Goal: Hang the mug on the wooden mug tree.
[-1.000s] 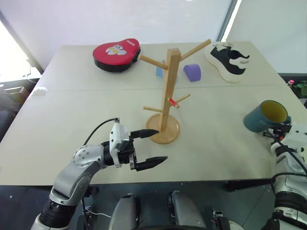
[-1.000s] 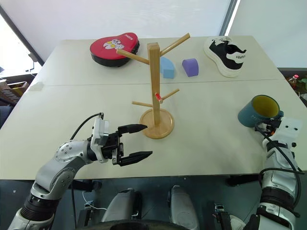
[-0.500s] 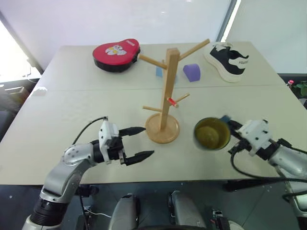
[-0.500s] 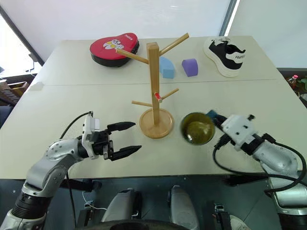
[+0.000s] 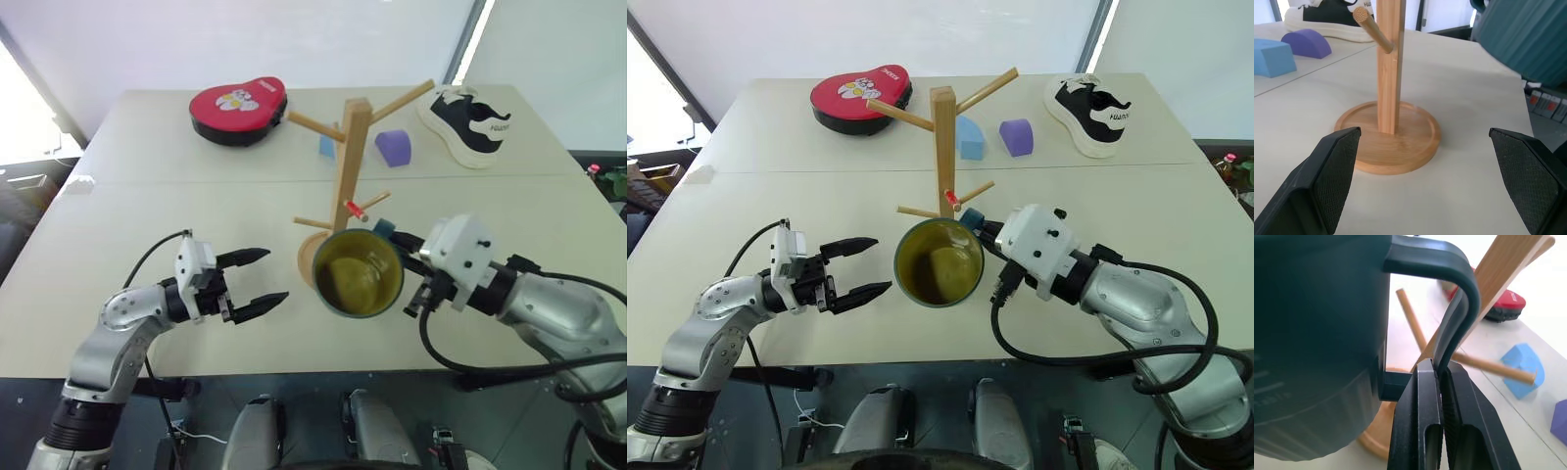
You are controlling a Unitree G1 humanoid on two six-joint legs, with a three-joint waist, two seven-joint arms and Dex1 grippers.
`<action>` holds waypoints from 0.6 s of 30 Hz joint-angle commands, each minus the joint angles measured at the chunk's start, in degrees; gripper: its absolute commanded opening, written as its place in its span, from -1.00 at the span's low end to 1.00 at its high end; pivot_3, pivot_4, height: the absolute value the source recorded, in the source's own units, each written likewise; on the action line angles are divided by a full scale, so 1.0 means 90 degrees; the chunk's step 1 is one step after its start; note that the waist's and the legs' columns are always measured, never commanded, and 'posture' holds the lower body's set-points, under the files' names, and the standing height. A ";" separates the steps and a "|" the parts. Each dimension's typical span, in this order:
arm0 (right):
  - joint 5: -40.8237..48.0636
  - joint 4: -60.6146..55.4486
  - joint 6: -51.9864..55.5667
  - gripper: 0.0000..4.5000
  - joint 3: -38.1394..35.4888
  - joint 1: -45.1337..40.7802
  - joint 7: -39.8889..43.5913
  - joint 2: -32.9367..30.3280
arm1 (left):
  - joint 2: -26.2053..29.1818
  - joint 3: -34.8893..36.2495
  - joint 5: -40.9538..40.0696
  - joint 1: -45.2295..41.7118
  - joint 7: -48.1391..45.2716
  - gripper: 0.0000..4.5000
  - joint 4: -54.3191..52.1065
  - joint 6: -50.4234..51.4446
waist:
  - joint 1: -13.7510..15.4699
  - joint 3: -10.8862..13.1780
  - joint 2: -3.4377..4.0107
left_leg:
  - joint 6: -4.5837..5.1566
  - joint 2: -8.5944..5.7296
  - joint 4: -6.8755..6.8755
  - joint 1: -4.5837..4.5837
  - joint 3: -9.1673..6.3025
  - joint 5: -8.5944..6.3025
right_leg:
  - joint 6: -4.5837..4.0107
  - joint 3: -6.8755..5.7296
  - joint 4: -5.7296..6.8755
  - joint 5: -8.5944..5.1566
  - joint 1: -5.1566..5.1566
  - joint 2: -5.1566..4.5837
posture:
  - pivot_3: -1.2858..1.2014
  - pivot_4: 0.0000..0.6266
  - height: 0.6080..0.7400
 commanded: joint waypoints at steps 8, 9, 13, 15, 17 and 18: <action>0.0525 -0.0520 0.1129 -0.99 0.0025 -0.0819 -0.0498 0.0248 | 0.0058 0.0324 -0.0009 -0.0076 -0.0104 1.00 0.0018 -0.0166 | -0.0008 0.0000 0.0000 | 0.0000 0.0000 0.0000 -0.0010 0.0001 0.0000 | 0.0000 -0.0002 -0.0002 0.0001 -0.0009 -0.0007 | 0.03 -0.52 0.92; 0.0578 -0.0519 0.1244 -0.99 0.0020 -0.0897 -0.0556 0.0296 | 0.0055 0.0336 -0.0023 -0.0096 -0.0111 1.00 0.0021 -0.0166 | -0.0009 0.0000 0.0000 | 0.0000 0.0000 0.0000 -0.0010 0.0001 0.0000 | 0.0000 -0.0002 -0.0002 0.0001 -0.0008 -0.0007 | 0.03 -0.52 0.92; 0.0713 -0.0445 0.1662 -0.99 0.0030 -0.1168 -0.0792 0.0460 | 0.0016 0.0396 -0.0139 -0.0187 -0.0121 1.00 -0.0023 -0.0136 | -0.0009 0.0000 0.0000 | 0.0000 0.0000 0.0000 -0.0010 0.0000 0.0000 | -0.0001 -0.0003 -0.0002 0.0001 -0.0009 -0.0008 | 0.03 -0.52 0.92; 0.0766 -0.0460 0.1773 -0.99 0.0034 -0.1246 -0.0828 0.0499 | 0.0001 0.0416 -0.0187 -0.0215 -0.0108 1.00 -0.0069 -0.0088 | -0.0003 0.0000 0.0000 | 0.0000 0.0000 0.0000 -0.0012 0.0000 0.0000 | -0.0001 -0.0004 -0.0002 0.0001 -0.0010 -0.0009 | 0.03 -0.52 0.92; 0.0795 -0.0477 0.1833 -0.99 0.0024 -0.1267 -0.0846 0.0499 | -0.0003 0.0416 -0.0191 -0.0227 -0.0102 1.00 -0.0076 -0.0078 | -0.0009 0.0000 0.0000 | 0.0000 -0.0001 0.0000 -0.0013 -0.0001 0.0000 | -0.0001 -0.0005 -0.0003 0.0001 -0.0010 -0.0011 | 0.03 -0.52 0.92; 0.0806 -0.0497 0.1832 -0.99 0.0020 -0.1252 -0.0823 0.0467 | -0.0002 0.0412 -0.0193 -0.0227 -0.0102 1.00 -0.0074 -0.0077 | -0.0010 0.0000 0.0000 | 0.0000 -0.0001 0.0000 -0.0015 0.0000 0.0000 | -0.0001 -0.0005 -0.0004 0.0001 -0.0011 -0.0011 | 0.03 -0.52 0.92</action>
